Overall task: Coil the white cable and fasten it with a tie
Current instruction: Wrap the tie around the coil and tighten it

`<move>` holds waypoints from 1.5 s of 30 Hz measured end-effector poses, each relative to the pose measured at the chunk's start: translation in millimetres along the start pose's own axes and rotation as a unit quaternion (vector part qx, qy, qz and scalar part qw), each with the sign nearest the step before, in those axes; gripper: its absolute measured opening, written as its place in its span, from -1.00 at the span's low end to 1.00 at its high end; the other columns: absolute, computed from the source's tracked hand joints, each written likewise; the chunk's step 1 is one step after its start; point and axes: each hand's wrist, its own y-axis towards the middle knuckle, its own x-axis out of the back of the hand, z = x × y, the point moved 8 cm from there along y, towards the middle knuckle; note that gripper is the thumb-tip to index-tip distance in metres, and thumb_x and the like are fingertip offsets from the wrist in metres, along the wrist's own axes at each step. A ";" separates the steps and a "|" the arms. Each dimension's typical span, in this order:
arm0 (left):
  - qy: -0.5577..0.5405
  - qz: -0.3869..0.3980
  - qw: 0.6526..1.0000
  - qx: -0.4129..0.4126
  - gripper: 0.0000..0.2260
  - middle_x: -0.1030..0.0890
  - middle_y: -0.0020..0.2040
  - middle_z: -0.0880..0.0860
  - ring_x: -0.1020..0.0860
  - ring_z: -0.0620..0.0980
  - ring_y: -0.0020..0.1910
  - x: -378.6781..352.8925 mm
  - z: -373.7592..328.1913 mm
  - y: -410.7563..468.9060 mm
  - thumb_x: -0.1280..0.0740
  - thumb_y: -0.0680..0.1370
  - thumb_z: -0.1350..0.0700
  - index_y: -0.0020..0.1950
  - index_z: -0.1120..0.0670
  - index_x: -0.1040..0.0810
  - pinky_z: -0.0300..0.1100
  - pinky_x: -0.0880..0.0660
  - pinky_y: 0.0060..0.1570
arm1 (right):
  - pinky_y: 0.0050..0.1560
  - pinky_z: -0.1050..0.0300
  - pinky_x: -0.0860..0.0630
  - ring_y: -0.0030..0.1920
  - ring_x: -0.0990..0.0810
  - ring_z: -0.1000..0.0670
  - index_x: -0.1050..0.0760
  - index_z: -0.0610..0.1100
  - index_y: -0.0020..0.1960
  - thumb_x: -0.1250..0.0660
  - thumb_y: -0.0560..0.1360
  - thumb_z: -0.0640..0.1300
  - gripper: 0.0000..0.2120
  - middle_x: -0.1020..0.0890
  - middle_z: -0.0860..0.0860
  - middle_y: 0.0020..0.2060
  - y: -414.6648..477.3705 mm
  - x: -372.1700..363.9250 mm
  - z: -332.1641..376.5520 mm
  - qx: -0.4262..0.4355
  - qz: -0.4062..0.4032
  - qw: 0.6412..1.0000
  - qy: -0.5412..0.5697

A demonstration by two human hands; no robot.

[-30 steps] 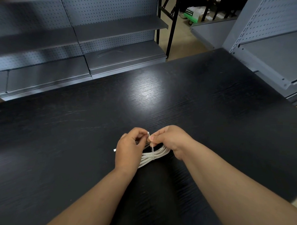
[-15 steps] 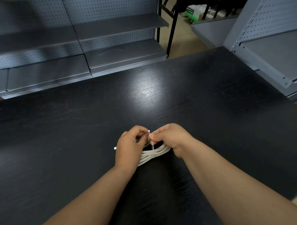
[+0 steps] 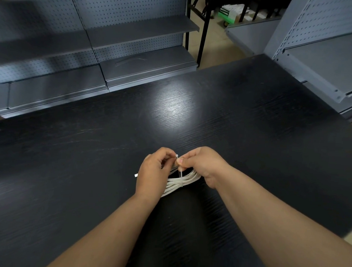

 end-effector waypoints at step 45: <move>0.146 0.036 0.989 -0.007 -0.87 -0.53 -0.02 -0.08 -0.50 -0.14 0.02 3.0 -6.4 -5.8 -0.22 0.59 0.02 0.05 0.04 -0.46 -0.31 -0.38 -0.07 | -0.06 0.35 -0.43 -0.11 -0.61 0.18 -0.58 0.01 -0.23 -0.31 0.53 -0.20 -0.80 -0.66 0.08 -0.21 -18.9 -0.4 -8.7 0.142 -0.038 0.988 0.045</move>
